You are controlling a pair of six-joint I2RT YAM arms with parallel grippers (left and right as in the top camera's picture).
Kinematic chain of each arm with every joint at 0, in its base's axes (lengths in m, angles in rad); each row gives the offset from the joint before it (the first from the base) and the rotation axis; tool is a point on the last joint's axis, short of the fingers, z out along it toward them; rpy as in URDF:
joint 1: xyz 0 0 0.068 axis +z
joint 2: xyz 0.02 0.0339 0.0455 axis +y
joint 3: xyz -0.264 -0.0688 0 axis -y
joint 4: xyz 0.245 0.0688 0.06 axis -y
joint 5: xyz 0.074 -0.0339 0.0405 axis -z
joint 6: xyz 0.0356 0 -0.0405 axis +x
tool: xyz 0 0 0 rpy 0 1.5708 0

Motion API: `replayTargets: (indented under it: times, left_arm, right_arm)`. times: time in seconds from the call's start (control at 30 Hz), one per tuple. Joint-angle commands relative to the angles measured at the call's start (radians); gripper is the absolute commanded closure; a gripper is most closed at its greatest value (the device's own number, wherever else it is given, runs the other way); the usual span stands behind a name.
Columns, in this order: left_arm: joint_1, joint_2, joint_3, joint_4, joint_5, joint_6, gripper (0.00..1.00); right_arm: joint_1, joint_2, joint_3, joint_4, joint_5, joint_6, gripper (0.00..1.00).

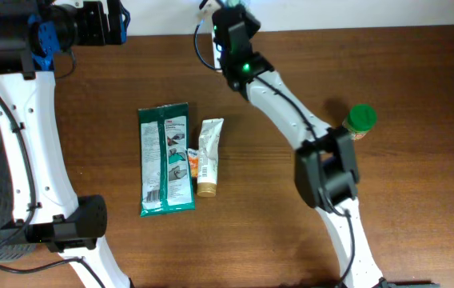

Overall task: Scan the item barcode
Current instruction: 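Hold the mint-green packet in front of the scanner with the right gripper, then lower the packet onto the table at right and open the right gripper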

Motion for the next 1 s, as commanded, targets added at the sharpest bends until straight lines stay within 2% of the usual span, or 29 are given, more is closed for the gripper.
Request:
replayTargets:
  times: [0.0,0.1,0.23,0.3,0.47,0.53,0.6,0.7,0.83,0.97]
  left_arm:
    - [0.000,-0.024,0.016,0.002,0.010,0.016,0.01]
    - [0.000,-0.024,0.016,0.002,0.010,0.016,0.01]
    - [0.000,-0.024,0.016,0.002,0.011,0.016,0.01]
    - [0.000,-0.024,0.016,0.002,0.011,0.016,0.01]
    - [0.000,-0.024,0.016,0.002,0.010,0.016,0.01]
    - [0.000,-0.024,0.016,0.002,0.011,0.016,0.01]
    - [0.000,-0.024,0.016,0.002,0.011,0.016,0.01]
    - [0.000,-0.024,0.016,0.002,0.011,0.016,0.01]
    - [0.000,-0.024,0.016,0.002,0.011,0.016,0.01]
    - [0.000,-0.024,0.016,0.002,0.010,0.016,0.01]
  right_arm:
    - [-0.003,-0.234,0.019,-0.135,-0.073,0.323,0.96]
    - [-0.003,-0.344,0.019,-0.351,-0.171,0.490,0.96]
    - [-0.004,-0.452,0.019,-0.644,-0.188,0.750,0.96]
    - [-0.005,-0.507,0.019,-0.874,-0.188,0.902,0.96]
    - [-0.023,-0.518,0.015,-1.259,-0.188,1.112,0.96]
    - [-0.048,-0.500,-0.016,-1.430,-0.188,1.238,0.96]
    - [-0.064,-0.491,-0.064,-1.505,-0.188,1.310,0.96]
    - [-0.090,-0.491,-0.204,-1.529,-0.188,1.413,0.96]
    - [-0.146,-0.491,-0.429,-1.499,-0.188,1.536,0.96]
    - [-0.211,-0.491,-0.588,-1.418,-0.188,1.559,0.96]
